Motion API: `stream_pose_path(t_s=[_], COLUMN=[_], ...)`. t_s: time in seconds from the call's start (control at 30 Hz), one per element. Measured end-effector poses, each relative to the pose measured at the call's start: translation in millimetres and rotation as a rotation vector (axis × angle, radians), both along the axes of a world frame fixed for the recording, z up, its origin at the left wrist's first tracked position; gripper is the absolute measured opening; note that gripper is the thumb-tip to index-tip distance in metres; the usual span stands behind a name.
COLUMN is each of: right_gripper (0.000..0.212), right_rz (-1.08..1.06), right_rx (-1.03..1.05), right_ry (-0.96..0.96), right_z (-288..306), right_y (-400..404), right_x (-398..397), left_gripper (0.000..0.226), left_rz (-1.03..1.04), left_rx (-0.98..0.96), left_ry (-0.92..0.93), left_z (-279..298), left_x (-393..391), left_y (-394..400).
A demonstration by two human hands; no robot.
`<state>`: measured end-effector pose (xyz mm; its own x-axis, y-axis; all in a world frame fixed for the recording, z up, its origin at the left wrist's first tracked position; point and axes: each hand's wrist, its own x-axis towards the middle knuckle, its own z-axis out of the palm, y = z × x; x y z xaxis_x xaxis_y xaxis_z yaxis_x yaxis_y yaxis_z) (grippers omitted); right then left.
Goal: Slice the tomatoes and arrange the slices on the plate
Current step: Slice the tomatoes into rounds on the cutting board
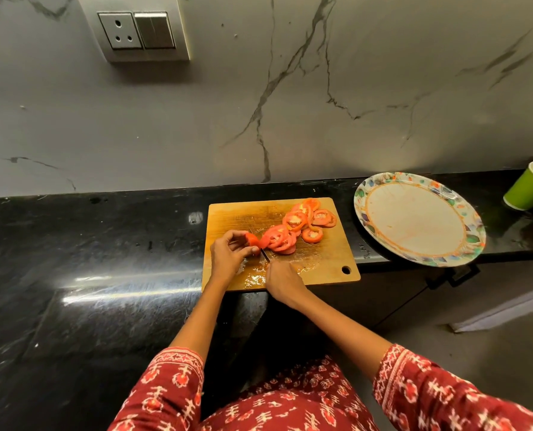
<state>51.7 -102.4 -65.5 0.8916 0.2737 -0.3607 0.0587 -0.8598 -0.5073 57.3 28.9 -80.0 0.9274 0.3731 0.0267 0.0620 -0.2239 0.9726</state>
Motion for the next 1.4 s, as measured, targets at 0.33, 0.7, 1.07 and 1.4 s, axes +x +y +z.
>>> stream_pose_path(t_s=[0.33, 0.7, 1.07, 1.4], right_gripper=[0.028, 0.029, 0.027, 0.029], right_rz=[-0.001, 0.009, -0.002, 0.008], right_rx=[0.072, 0.062, 0.071, 0.046], right_ry=[-0.125, -0.147, -0.135, -0.149], right_z=[8.2, 22.4, 24.1, 28.5], right_y=[-18.2, -6.3, -7.3, -6.4], right_x=[-3.7, -12.6, -14.7, -14.1], left_gripper=[0.046, 0.043, 0.038, 0.038], left_rz=[-0.029, -0.001, 0.018, 0.012], left_rx=[0.038, 0.068, 0.042, 0.041], left_ry=[-0.002, -0.003, -0.007, 0.003], left_z=[-1.8, -2.6, 0.1, 1.3], left_x=[-0.6, -1.1, 0.5, 1.9], left_y=[-0.4, 1.6, 0.8, 1.3])
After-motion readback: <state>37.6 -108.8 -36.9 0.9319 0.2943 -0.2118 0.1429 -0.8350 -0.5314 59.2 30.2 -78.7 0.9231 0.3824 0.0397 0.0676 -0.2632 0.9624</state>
